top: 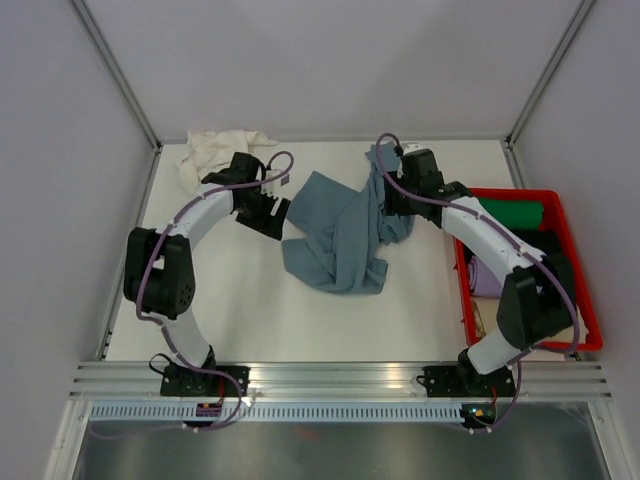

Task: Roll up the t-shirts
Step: Move the tshirt to the center of the board, then flatten the tshirt

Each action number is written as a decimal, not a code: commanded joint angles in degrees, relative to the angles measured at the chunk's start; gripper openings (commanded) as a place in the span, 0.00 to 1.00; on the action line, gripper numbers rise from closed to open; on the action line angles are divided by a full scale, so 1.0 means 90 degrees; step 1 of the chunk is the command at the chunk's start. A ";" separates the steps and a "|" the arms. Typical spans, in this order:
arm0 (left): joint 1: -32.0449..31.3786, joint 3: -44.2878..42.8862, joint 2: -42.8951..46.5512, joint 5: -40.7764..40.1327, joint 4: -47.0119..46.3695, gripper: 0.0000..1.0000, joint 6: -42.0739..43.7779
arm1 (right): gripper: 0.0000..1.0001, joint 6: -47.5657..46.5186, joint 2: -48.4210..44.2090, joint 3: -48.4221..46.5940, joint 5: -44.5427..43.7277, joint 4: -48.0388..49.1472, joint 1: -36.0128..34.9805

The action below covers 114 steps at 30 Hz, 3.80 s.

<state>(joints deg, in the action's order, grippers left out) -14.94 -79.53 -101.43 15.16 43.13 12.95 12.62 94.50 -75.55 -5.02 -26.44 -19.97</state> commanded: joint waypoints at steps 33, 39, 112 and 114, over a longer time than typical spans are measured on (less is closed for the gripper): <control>-0.0655 -0.0305 -0.1398 -0.0073 -0.0437 0.02 0.0026 | 0.00 -0.0054 -0.0398 0.1003 0.1135 -0.0734 -0.1131; 0.0457 -0.0470 0.0486 -0.0288 -0.0428 0.02 -0.0160 | 0.00 -0.0113 -0.2156 0.0220 0.0841 -0.0940 -0.1073; 0.1426 0.0448 0.2207 -0.1254 -0.1140 0.02 0.0006 | 0.78 0.1830 -0.1526 0.4399 0.0215 0.1130 -0.1150; 0.1426 0.0467 0.2207 -0.1264 -0.1140 0.02 0.0026 | 0.73 0.1752 -0.1243 0.4410 0.0264 0.1335 -0.1160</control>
<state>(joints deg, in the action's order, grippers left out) -2.26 -75.64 -83.61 2.98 35.73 13.58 25.74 79.46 -37.80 -4.95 -21.82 -30.17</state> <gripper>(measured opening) 0.028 0.751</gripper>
